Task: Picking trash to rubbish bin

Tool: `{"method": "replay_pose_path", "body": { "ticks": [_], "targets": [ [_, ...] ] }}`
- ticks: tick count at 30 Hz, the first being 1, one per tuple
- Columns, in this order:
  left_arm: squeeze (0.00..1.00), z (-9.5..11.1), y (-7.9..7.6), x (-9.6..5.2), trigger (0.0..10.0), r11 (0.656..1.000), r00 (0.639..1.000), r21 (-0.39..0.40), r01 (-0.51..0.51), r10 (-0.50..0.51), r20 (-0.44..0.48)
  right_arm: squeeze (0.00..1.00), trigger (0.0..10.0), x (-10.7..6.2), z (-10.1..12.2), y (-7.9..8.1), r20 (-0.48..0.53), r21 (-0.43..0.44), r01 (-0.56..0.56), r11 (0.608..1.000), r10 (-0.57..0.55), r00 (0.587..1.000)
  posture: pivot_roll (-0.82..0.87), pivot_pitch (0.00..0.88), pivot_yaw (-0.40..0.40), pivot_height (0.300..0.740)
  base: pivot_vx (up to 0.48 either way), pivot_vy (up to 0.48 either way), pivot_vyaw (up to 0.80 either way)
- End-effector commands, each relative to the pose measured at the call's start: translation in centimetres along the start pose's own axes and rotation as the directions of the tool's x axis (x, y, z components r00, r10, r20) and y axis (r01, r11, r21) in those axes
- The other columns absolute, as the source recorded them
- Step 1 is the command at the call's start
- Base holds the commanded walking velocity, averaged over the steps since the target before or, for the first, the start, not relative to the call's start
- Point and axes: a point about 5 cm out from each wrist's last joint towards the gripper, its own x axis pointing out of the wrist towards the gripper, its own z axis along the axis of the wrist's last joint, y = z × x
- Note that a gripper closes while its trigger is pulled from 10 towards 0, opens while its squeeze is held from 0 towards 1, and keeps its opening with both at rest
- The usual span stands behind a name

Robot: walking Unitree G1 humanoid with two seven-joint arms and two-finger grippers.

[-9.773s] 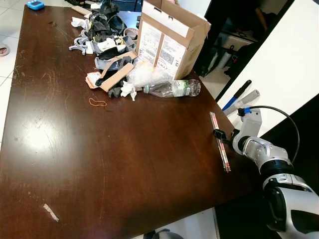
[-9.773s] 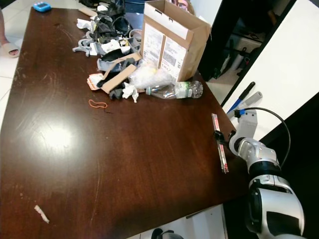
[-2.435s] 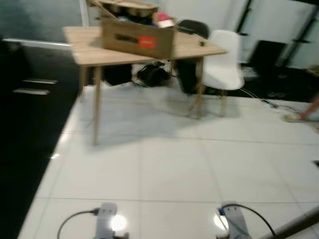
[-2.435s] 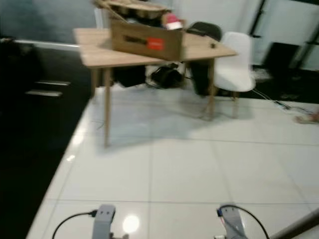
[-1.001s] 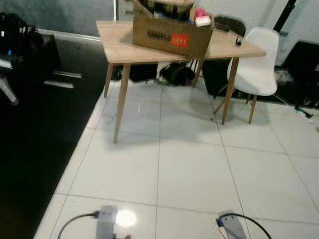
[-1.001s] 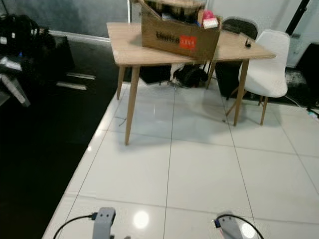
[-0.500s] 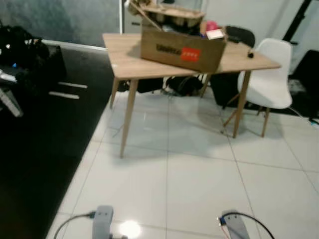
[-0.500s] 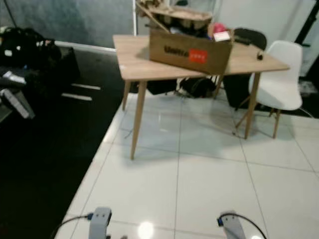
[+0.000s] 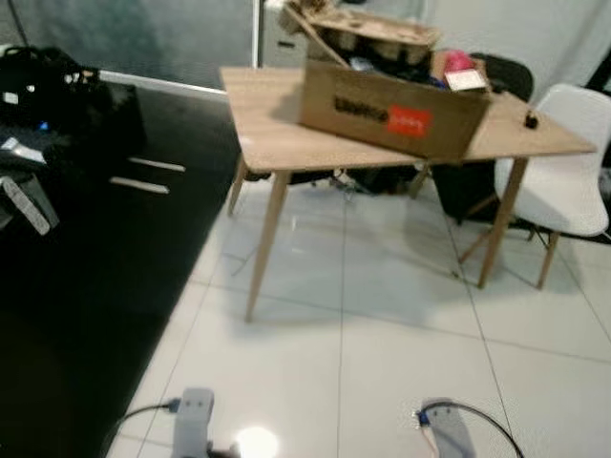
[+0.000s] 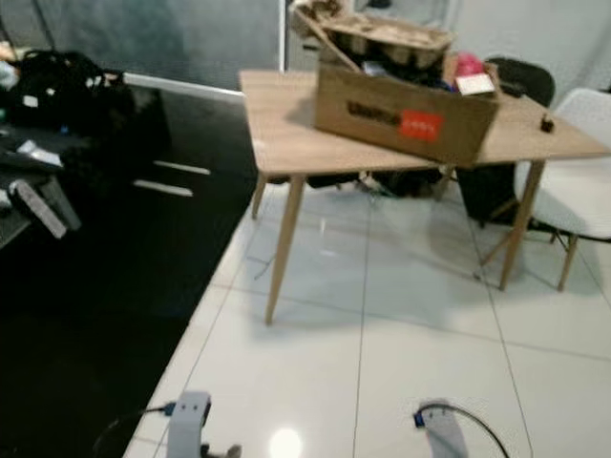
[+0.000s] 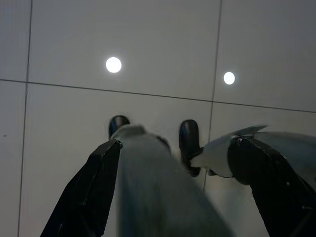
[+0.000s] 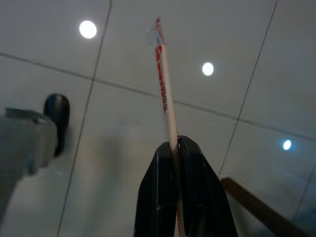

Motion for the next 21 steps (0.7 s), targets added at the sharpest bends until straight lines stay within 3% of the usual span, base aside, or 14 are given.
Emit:
{"method": "replay_pose_path", "body": {
  "ticks": [1,21],
  "targets": [
    [0.0,-0.06,-0.24,0.08,10.0,1.0,1.0,0.004,0.009,-0.009,-0.008,0.0,10.0,-0.09,-0.97,0.19,-0.033,0.015,-0.004,1.0,0.005,0.999,0.07,0.048,-0.077,0.74,0.349,0.0,0.0],
    [0.0,-0.45,-0.27,0.0,10.0,1.0,1.0,0.012,0.014,-0.014,-0.022,0.0,10.0,-0.12,-1.26,0.16,-0.04,0.018,-0.005,1.0,0.006,0.999,0.07,0.053,-0.075,0.74,0.348,0.0,0.0]
  ]
}}
